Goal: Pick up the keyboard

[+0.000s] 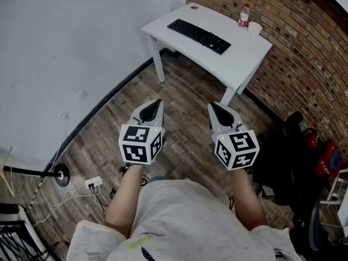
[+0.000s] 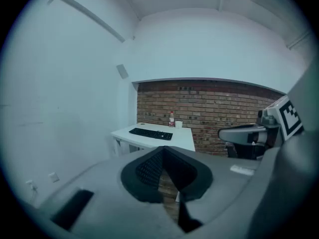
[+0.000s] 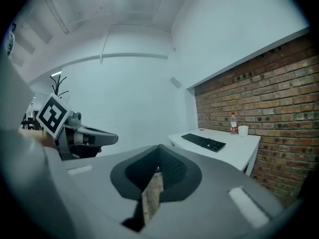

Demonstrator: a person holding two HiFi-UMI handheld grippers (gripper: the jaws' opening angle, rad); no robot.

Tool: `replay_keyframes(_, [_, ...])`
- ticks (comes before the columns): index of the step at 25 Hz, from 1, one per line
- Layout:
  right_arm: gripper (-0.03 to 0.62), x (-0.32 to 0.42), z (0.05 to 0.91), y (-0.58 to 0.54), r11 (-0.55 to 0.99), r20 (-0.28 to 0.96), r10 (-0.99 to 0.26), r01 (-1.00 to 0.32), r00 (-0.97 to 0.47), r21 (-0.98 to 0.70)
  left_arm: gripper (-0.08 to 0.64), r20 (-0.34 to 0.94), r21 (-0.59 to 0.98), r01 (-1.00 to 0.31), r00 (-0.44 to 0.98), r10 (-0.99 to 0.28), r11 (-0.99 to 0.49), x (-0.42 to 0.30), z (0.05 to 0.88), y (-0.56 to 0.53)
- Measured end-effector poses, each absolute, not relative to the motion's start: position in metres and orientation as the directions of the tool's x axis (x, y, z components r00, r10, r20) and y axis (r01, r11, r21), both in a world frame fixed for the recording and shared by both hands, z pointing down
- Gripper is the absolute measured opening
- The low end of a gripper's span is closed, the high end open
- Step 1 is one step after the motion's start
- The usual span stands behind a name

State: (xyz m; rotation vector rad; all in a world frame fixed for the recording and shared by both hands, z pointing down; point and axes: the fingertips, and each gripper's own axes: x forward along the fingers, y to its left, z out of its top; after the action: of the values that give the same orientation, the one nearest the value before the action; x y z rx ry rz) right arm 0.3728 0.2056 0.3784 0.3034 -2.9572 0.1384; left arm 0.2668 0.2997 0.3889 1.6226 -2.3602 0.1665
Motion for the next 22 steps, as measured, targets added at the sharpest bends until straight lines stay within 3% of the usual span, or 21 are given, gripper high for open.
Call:
replay_keyframes(15, [0.009, 0.346, 0.388, 0.184, 0.972, 0.18, -0.191, -0.211, -0.965, -0.1, -0.007, 0.307, 0.084, -0.913, -0.358, -0.882, 0.399, 0.237, 0.403, 0.288])
replay_keyframes(22, [0.01, 0.293, 0.398, 0.168, 0.965, 0.217, -0.222, -0.246, -0.951, -0.093, -0.006, 0.315, 0.109, -0.915, -0.339, -0.886, 0.389, 0.177, 0.413, 0.272])
